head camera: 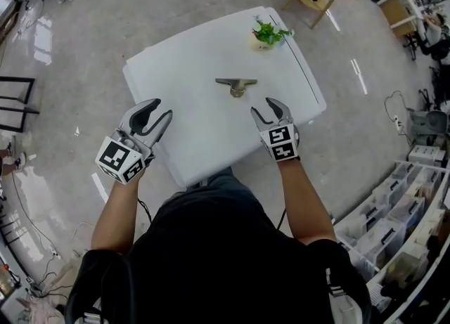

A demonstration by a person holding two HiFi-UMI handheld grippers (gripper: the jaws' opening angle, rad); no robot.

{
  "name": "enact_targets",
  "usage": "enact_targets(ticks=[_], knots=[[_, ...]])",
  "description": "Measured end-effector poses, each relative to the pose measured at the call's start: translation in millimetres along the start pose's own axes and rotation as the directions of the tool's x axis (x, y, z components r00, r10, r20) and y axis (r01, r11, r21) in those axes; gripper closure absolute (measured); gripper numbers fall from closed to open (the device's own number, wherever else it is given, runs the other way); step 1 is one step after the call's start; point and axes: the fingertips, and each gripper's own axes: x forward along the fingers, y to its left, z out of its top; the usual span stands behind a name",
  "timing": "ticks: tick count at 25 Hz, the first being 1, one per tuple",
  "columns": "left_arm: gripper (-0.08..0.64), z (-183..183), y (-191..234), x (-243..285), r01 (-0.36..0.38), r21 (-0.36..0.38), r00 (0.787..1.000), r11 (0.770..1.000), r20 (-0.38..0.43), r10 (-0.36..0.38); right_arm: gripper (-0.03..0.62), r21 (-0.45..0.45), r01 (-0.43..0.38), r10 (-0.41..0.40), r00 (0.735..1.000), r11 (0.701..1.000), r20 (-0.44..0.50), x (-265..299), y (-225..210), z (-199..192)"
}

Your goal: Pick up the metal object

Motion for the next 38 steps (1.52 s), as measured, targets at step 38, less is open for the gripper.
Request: enact_targets(ticks=[38], knots=[[0.41, -51.4, 61.4, 11.1, -0.189, -0.114, 0.978, 0.975, -0.11, 0.177, 0.325, -0.294, -0.138, 0.073, 0.972, 0.946, -0.224, 146.3, -0.3, -62.5]])
